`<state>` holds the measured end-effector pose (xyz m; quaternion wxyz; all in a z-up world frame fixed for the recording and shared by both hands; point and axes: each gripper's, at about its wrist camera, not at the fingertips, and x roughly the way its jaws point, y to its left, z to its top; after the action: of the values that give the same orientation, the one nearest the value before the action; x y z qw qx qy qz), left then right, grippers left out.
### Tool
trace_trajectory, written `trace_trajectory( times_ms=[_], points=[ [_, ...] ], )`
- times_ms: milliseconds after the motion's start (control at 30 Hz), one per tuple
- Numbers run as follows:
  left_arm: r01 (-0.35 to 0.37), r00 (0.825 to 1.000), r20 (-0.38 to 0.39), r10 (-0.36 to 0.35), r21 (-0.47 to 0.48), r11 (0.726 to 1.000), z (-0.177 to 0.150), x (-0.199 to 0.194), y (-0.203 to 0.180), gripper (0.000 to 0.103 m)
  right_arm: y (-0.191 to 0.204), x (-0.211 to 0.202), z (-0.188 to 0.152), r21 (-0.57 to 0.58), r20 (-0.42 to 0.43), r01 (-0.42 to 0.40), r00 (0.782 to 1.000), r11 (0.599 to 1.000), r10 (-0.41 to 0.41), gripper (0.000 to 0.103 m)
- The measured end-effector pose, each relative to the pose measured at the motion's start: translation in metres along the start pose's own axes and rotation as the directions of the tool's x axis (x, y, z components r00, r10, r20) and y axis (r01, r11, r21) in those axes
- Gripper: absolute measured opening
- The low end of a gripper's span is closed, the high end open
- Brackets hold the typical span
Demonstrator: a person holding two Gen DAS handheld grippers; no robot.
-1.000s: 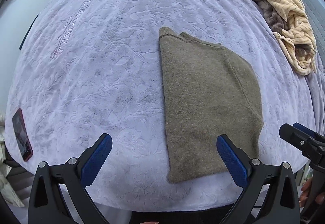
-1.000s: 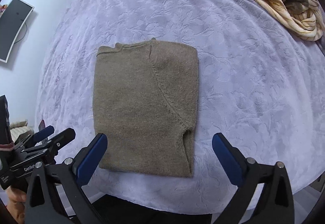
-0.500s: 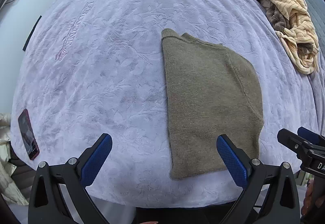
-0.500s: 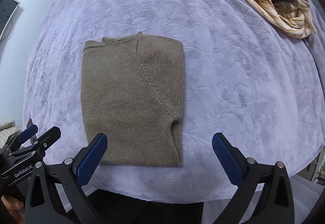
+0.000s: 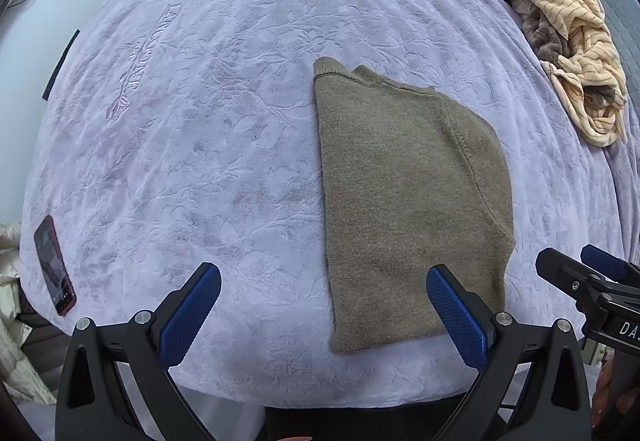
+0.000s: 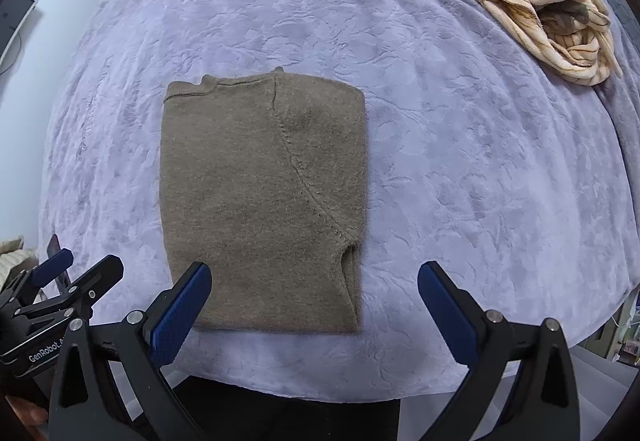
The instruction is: Fold small clothes
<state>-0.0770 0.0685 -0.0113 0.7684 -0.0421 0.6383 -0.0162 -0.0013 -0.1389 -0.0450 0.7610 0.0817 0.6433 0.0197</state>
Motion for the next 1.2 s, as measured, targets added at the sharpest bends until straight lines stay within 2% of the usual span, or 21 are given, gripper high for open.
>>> trace_trajectory(
  times_ms=[1200],
  points=[
    [0.004,1.000,0.000,-0.004,-0.014,1.000,0.002,-0.001,0.004,0.103,0.011,0.002,0.002,-0.022,-0.016,0.003,1.000,1.000,-0.003,0.103]
  ],
)
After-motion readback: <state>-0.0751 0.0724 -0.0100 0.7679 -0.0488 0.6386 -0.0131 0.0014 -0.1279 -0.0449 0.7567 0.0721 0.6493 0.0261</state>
